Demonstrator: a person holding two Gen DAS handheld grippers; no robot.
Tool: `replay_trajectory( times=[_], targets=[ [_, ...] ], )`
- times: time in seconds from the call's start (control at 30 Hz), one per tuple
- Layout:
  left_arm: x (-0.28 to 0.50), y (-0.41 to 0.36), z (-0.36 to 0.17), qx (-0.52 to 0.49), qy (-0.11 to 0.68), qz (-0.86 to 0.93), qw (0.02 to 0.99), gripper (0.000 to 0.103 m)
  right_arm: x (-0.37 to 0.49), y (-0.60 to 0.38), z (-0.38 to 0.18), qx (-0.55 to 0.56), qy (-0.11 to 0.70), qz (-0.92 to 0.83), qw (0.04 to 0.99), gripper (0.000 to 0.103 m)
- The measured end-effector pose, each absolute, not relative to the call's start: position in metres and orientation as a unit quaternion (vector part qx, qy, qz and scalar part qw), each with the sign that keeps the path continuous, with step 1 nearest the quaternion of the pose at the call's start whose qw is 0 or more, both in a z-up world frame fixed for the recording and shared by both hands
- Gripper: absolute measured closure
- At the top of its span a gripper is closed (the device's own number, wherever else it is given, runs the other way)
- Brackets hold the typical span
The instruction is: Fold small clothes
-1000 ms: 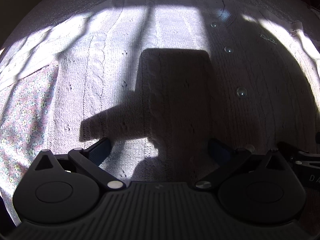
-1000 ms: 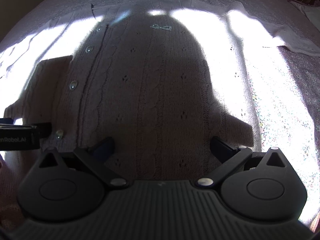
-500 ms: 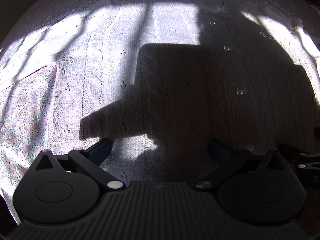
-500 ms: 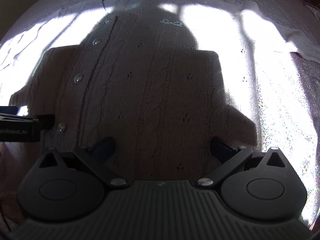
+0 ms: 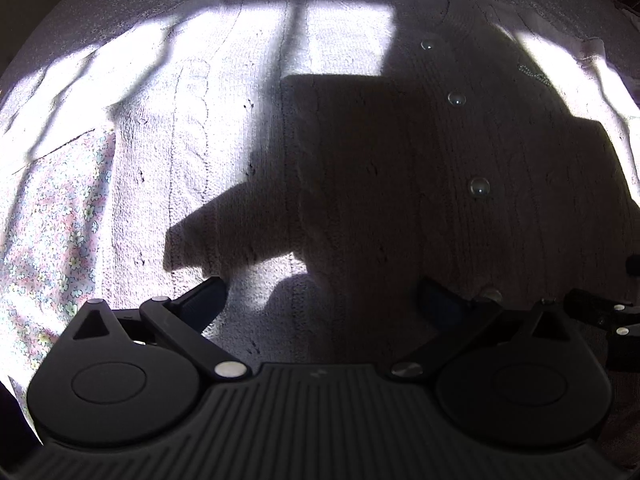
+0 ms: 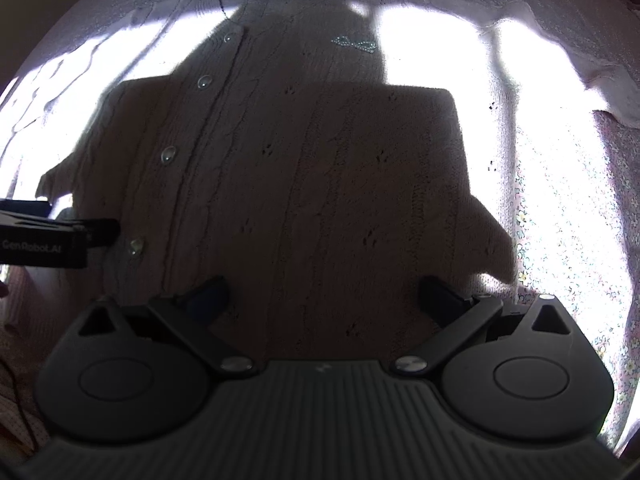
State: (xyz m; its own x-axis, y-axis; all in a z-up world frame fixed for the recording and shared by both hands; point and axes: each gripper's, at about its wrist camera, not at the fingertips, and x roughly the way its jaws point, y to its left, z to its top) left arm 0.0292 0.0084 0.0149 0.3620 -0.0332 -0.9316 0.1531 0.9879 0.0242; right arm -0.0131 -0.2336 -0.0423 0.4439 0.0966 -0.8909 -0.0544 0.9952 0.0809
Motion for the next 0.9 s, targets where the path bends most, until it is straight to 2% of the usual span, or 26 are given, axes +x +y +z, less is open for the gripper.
replay_trajectory(
  times=[0.17,0.37,0.6,0.9],
  targets=[
    [0.030,0.014,0.030,0.008,0.568,-0.078,0.819,0.000,-0.014,-0.255,-0.019,0.024,0.500,0.025,0.866,0.000],
    [0.037,0.004,0.039,0.016,0.563,-0.068,0.823,0.000,-0.008,-0.310,0.002,0.043,0.476,-0.023,0.878,0.000],
    [0.041,-0.016,0.044,0.036,0.564,-0.065,0.822,0.000,0.023,-0.382,-0.002,0.080,0.472,-0.091,0.873,0.000],
    [0.043,-0.030,0.039,0.063,0.577,-0.046,0.813,0.000,0.079,-0.479,-0.017,0.077,0.471,-0.172,0.862,0.000]
  ],
)
